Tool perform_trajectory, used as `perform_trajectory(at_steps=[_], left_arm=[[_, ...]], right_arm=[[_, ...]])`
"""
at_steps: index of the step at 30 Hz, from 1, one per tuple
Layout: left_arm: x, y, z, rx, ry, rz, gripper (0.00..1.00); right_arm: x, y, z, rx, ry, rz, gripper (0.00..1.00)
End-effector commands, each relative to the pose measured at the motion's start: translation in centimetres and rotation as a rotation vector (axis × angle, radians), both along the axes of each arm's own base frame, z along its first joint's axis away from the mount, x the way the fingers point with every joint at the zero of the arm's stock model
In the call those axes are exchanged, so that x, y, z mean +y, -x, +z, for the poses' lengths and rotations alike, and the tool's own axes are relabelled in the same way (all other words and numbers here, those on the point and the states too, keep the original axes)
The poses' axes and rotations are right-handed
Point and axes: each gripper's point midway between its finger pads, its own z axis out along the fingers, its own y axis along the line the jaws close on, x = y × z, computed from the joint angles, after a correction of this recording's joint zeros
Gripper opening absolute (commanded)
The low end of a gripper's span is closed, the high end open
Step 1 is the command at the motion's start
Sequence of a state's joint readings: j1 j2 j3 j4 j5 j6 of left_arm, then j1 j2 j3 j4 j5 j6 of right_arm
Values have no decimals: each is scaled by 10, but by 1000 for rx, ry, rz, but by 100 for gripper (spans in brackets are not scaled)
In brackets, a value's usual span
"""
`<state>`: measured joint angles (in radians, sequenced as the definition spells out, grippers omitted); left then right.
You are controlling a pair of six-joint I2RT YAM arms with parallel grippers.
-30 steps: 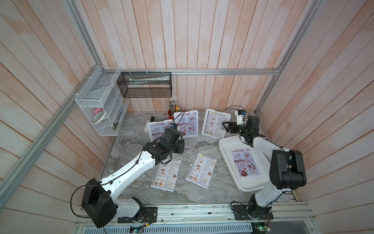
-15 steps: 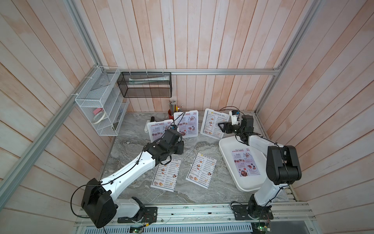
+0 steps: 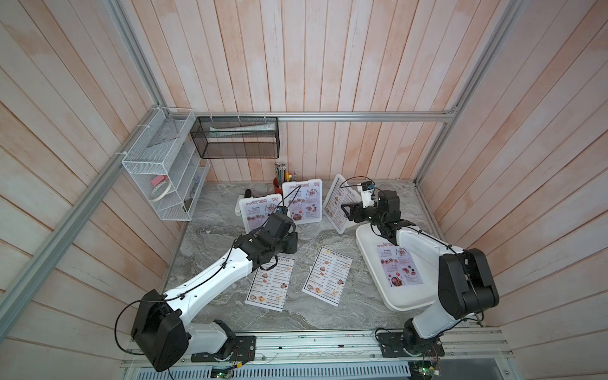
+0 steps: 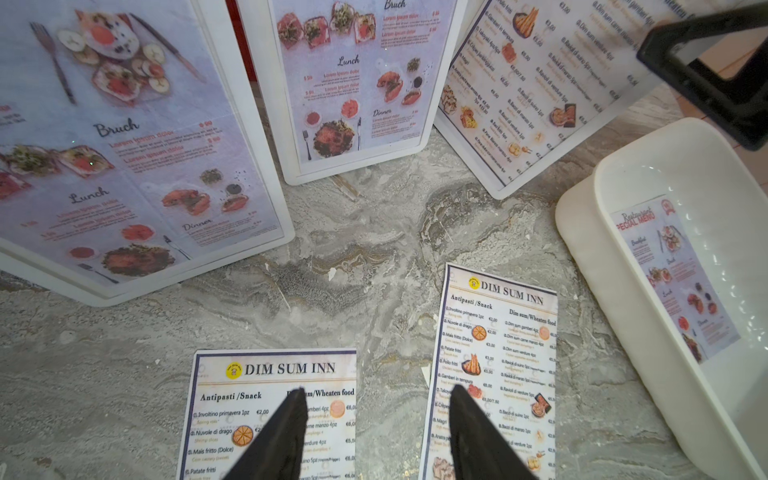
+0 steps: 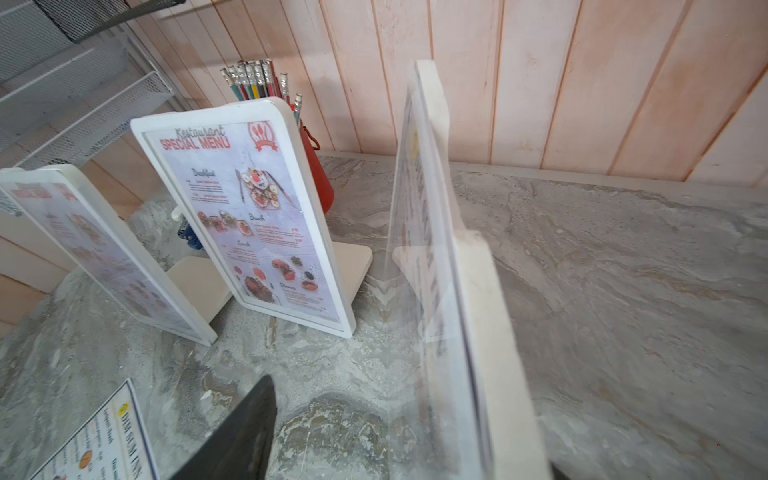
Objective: Replace the menus in the menu holders
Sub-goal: Adjust the menu holder at the center of the board.
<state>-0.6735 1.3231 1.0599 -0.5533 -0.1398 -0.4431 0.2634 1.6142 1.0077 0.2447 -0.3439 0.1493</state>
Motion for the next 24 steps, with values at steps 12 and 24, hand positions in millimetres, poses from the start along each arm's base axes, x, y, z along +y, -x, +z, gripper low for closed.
perform_trajectory(at_steps=[12,24], left_arm=[[8,1,5,-30,5,33,57],[12,0,1,-30,0,44,57]], right_arm=[[-15,-30,6,16,26,-151,47],[-6,-21,14,0,-18,-144,31]])
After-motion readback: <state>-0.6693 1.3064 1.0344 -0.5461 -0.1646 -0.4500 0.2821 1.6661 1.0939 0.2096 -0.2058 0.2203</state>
